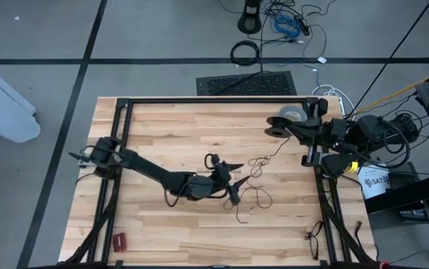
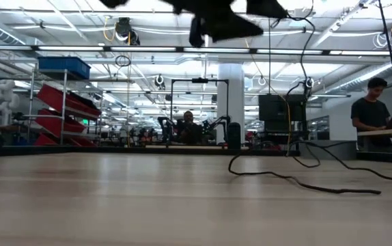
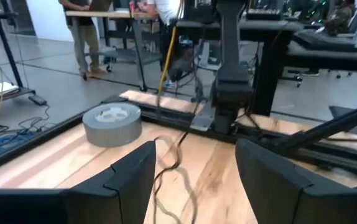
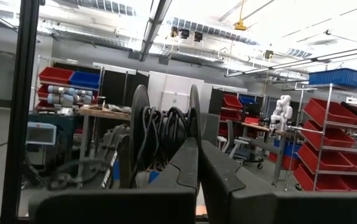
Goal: Coil cords
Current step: Coil the black wire onto the spool
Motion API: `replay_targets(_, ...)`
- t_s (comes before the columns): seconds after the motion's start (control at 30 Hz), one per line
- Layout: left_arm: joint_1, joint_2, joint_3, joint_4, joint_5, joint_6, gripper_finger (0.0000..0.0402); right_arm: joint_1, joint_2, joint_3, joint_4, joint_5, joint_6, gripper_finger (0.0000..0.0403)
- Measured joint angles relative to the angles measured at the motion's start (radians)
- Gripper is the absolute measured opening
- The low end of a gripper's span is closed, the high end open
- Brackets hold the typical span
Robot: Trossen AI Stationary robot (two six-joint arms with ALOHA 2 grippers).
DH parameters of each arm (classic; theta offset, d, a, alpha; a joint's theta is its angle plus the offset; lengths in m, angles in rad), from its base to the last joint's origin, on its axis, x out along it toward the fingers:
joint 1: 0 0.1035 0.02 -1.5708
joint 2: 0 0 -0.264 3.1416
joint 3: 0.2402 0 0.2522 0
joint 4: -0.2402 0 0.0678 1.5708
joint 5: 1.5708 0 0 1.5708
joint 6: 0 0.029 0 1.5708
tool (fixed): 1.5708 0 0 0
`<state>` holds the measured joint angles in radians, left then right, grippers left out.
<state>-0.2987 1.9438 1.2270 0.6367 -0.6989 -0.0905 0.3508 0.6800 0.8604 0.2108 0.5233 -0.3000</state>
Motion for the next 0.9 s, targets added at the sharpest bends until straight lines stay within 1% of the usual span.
replay_targets(0.17, 0.032, 0.057, 0.000, 0.052, 0.025, 0.000, 0.0228, 0.000, 0.005, 0.000, -0.005, -0.001, 0.000, 0.0000)
replay_targets(0.33, 0.067, 0.090, 0.000, 0.119, 0.113, -0.006, 0.0228, 0.000, 0.020, 0.000, -0.004, -0.001, -0.001, 0.0000)
replay_targets(0.57, 0.097, 0.095, 0.000, 0.143, 0.126, 0.004, 0.0228, 0.000, 0.040, 0.000, 0.003, -0.001, -0.001, 0.0000)
replay_targets(0.6, 0.098, 0.095, 0.000, 0.145, 0.143, 0.014, 0.0228, 0.000, 0.040, 0.000, 0.004, -0.001, -0.002, 0.0000)
replay_targets(0.73, 0.109, 0.095, 0.000, 0.167, 0.268, 0.028, 0.0228, 0.000, 0.041, 0.000, 0.011, -0.001, -0.003, 0.0000)
replay_targets(0.9, 0.109, 0.095, 0.003, 0.167, 0.271, 0.071, 0.0228, 0.000, 0.044, 0.000, 0.011, -0.001, -0.002, 0.0000)
